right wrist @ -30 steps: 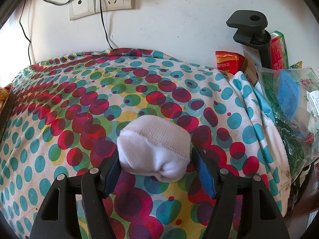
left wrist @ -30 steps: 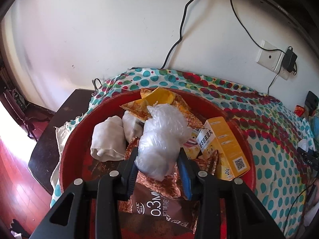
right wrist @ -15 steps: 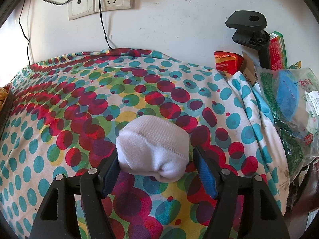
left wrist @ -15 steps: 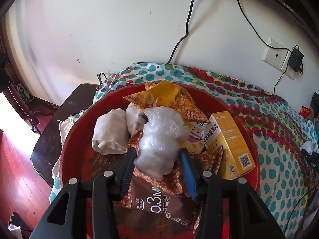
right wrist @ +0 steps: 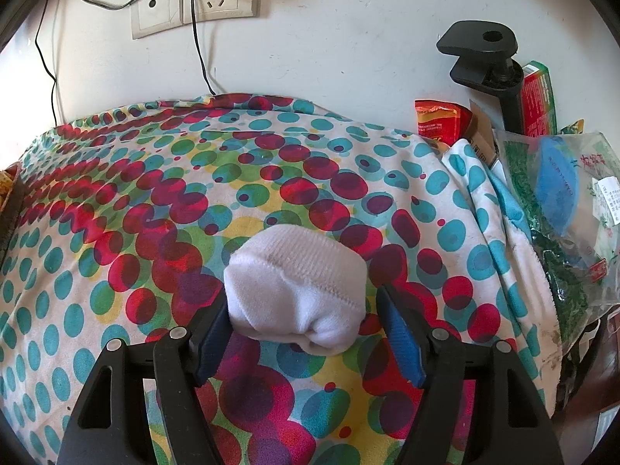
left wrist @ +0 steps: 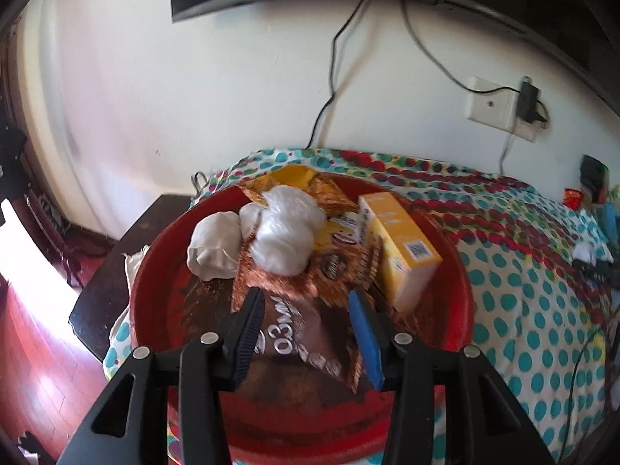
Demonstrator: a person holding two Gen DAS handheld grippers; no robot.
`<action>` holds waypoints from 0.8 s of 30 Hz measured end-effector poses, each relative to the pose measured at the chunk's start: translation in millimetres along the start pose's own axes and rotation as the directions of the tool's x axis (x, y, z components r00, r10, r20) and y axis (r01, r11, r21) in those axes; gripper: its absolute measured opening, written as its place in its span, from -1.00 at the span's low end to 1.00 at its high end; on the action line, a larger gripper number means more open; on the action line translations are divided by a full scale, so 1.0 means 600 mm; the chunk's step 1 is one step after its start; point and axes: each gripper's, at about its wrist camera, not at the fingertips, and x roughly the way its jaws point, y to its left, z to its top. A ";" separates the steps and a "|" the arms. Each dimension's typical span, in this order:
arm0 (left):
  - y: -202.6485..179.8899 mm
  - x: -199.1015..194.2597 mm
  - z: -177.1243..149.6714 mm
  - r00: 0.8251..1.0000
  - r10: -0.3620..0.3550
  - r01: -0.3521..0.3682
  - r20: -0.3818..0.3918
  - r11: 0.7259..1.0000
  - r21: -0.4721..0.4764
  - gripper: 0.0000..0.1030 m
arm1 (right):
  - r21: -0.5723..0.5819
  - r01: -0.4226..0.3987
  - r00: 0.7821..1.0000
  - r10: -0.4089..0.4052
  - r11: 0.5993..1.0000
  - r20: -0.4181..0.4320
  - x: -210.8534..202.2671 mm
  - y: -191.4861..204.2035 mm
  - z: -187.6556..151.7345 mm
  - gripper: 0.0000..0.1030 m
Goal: Organize objects
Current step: 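Open the left gripper over the tray and withdraw it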
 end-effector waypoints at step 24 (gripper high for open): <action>-0.027 -0.019 -0.077 0.996 -0.066 0.059 0.060 0.991 0.124 -0.08 | 0.017 0.039 0.999 -0.039 0.999 0.026 -0.007 -0.021 0.000 0.02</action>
